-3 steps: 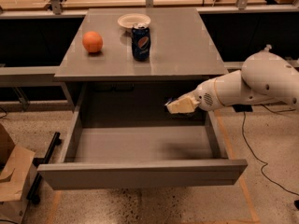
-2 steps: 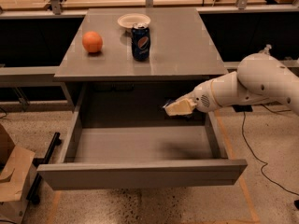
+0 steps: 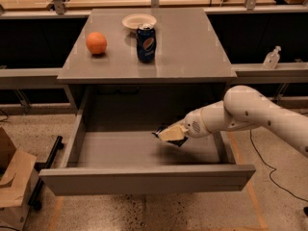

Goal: Place rxbar blueberry into top drawer

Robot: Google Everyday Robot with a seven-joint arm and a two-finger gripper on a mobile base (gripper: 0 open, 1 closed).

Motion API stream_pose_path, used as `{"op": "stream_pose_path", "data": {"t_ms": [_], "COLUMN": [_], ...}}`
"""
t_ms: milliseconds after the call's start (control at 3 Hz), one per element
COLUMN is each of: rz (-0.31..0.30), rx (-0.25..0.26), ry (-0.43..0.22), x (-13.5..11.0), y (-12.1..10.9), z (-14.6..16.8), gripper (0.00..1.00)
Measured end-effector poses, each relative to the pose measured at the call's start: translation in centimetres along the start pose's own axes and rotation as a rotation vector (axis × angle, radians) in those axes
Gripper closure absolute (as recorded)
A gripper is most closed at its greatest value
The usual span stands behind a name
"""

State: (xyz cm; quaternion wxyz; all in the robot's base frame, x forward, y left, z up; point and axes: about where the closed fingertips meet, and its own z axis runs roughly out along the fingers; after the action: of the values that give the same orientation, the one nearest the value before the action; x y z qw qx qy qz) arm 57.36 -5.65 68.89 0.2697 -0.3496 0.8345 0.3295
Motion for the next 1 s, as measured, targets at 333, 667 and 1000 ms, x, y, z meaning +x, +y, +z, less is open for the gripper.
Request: {"op": "stream_pose_path", "data": {"t_ms": [333,667,1000], "rz": [0.051,0.077,0.074], "rx": [-0.070,-0.106,-0.106], "ry": [0.030,0.052,0.061], "x": [2.8,4.3,4.6], "y": [0.5,0.9,1.2], "z": [3.8,5.9,6.5], "gripper": [0.59,0.36,0.12]}}
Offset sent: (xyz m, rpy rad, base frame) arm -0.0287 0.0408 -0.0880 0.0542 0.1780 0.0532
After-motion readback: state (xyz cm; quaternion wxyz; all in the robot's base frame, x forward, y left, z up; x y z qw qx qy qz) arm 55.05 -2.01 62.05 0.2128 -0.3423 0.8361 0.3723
